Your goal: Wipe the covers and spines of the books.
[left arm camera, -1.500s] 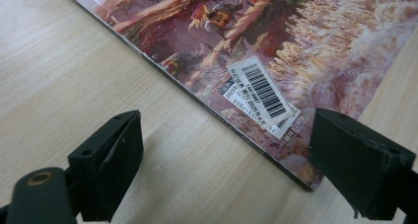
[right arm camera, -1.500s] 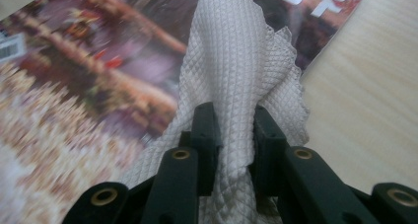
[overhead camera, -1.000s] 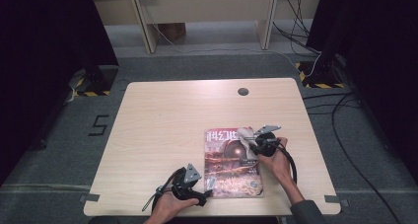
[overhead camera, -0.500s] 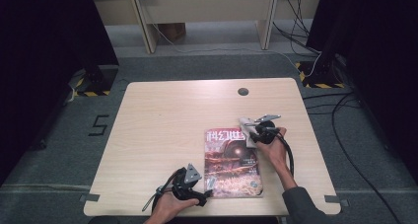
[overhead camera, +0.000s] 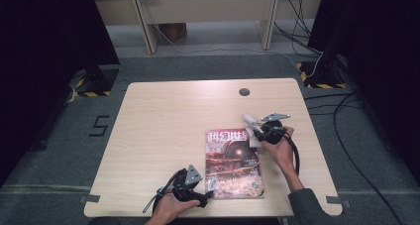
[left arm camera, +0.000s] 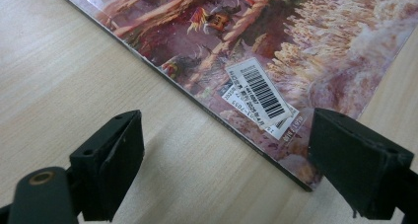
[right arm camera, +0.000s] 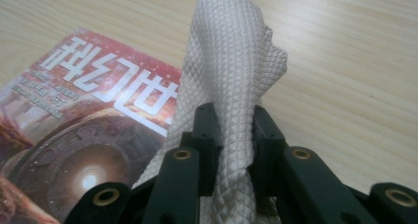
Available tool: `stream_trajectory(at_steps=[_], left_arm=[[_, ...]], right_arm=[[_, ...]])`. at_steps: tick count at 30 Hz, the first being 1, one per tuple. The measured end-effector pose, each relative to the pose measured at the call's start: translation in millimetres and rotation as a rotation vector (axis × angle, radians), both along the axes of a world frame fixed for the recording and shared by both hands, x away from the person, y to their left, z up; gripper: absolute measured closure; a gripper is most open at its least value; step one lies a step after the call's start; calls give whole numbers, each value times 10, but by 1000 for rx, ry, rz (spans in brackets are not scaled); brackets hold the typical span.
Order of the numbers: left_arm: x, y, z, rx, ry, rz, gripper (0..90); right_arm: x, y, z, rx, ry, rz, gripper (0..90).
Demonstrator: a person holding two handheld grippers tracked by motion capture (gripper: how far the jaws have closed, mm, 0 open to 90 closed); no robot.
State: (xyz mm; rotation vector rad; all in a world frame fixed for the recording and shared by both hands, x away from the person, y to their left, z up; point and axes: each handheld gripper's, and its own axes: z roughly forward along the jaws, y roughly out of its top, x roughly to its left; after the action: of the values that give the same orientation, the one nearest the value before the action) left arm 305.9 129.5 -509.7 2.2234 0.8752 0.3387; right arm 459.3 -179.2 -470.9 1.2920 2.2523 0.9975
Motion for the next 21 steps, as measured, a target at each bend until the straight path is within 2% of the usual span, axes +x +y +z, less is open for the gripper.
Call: stream_trajectory(at_steps=[5, 11, 21], left_arm=[[-2, 1, 0, 0, -2, -1, 133], [-6, 3, 0, 0, -3, -2, 133], [-8, 9, 2, 2, -4, -8, 134]], right_arm=[[-73, -103, 96, 22, -18, -3, 769], [-180, -270, 148, 22, -27, -18, 768], [-344, -572, 116, 15, -18, -70, 767]])
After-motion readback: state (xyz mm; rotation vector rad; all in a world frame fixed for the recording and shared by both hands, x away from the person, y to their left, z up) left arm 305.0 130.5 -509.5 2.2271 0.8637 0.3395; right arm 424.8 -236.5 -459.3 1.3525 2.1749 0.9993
